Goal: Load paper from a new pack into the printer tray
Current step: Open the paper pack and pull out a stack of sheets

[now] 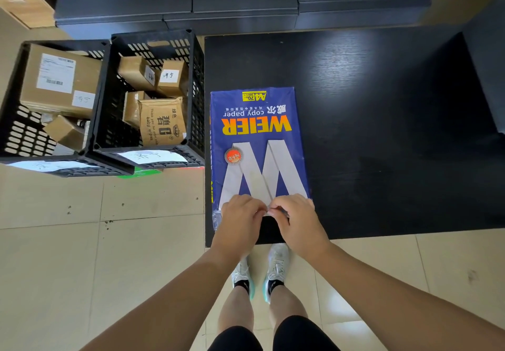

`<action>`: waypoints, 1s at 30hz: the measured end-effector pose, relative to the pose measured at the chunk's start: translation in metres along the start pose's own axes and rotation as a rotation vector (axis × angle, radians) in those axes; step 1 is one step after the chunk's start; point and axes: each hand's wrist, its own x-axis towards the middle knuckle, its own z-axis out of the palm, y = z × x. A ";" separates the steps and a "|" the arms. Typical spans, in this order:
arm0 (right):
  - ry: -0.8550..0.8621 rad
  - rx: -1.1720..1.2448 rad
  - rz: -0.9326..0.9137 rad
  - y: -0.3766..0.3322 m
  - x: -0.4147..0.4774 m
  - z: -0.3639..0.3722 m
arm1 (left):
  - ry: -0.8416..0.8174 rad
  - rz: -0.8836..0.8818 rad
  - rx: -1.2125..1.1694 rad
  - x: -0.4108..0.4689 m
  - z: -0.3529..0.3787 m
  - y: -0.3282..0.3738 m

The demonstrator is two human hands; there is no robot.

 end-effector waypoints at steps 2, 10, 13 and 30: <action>0.023 0.004 -0.019 0.001 -0.005 0.000 | -0.010 0.024 -0.021 -0.005 0.001 -0.002; 0.071 0.020 -0.029 0.005 -0.014 0.006 | -0.039 0.011 -0.092 -0.018 0.011 -0.003; 0.091 0.004 -0.040 0.008 -0.022 0.012 | -0.043 -0.021 -0.138 -0.023 0.014 -0.006; 0.038 0.092 0.227 0.020 -0.024 0.040 | -0.070 -0.261 -0.089 -0.023 0.036 -0.002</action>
